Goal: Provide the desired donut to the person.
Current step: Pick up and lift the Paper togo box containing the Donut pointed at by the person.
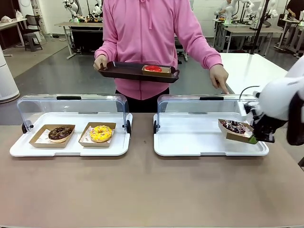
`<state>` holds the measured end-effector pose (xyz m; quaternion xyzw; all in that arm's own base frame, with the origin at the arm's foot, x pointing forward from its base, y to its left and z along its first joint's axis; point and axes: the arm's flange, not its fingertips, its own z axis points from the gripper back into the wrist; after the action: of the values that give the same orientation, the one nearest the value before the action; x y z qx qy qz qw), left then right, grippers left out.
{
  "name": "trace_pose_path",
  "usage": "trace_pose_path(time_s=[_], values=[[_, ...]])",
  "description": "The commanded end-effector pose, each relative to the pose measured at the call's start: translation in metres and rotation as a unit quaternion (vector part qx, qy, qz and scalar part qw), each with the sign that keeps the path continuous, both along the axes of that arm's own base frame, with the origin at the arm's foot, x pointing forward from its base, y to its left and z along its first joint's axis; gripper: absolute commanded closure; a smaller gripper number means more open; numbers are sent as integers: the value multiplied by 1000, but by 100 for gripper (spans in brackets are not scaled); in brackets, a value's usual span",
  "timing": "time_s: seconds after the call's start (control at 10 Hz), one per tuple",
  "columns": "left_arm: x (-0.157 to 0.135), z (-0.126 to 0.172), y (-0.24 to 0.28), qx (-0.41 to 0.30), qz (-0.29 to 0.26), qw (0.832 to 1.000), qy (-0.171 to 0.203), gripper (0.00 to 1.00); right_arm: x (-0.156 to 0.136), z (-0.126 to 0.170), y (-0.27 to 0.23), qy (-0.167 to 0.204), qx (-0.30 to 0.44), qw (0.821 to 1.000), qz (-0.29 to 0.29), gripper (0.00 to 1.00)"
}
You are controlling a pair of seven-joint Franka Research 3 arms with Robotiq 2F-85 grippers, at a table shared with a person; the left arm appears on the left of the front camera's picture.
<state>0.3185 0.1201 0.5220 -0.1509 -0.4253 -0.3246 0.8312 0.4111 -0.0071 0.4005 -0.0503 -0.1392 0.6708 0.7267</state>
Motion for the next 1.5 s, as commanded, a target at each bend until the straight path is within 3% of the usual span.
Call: trace_pose_path(time_s=[0.0, 0.3, 0.5, 0.7, 0.8, 0.9, 1.4], values=[[0, -1, 1, -7, -1, 1000, -1, 0, -68, 24, -16, -19, 33, 999, 31, 100], [0, -1, 1, -7, -1, 1000, -1, 0, -149, 102, -24, -33, 42, 998, 25, 100], [0, -1, 1, -7, -1, 1000, -1, 0, -180, 138, -18, -75, 35, 996, 31, 100], [0, -1, 1, -7, -1, 1000, -1, 0, -185, 148, -3, -114, 18, 993, 24, 100], [0, -1, 1, -7, -1, 1000, -1, 0, -177, 149, -5, -95, 2, 995, 20, 100], [0, -1, 1, -7, -1, 1000, -1, 0, -178, 196, -23, -100, 36, 993, 43, 100], [0, -1, 1, -7, -1, 1000, -1, 0, -178, 196, -23, -100, 36, 993, 43, 100]])
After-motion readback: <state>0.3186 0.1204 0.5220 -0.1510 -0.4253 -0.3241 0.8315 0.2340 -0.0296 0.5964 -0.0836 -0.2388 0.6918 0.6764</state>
